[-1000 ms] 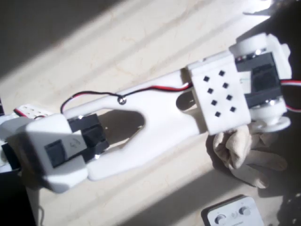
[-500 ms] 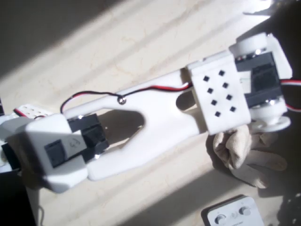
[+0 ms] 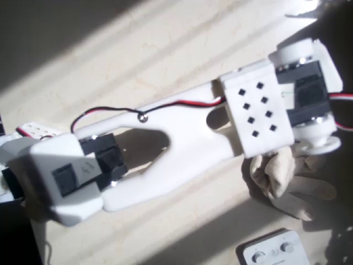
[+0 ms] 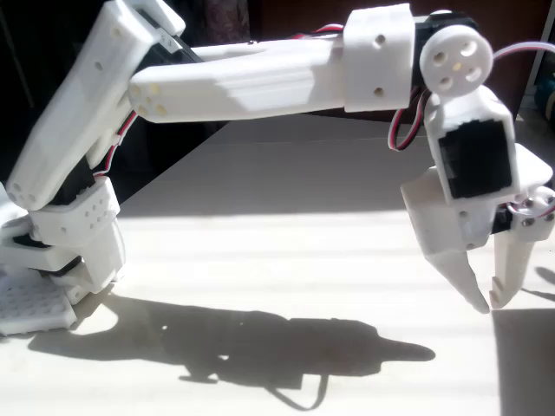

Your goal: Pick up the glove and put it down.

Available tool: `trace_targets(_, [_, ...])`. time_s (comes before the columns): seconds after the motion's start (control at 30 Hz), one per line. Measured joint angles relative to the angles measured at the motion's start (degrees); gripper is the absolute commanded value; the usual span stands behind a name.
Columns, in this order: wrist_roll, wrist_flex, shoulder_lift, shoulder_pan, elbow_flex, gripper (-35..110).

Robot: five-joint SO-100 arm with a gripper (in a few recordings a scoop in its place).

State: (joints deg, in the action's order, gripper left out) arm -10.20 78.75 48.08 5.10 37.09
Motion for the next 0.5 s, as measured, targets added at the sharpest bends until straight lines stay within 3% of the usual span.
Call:
trace_targets(0.3, [0.0,0.0,5.5,0.0,1.7,1])
trace_targets(0.5, [0.0,-1.4,20.0,0.0,14.5,1])
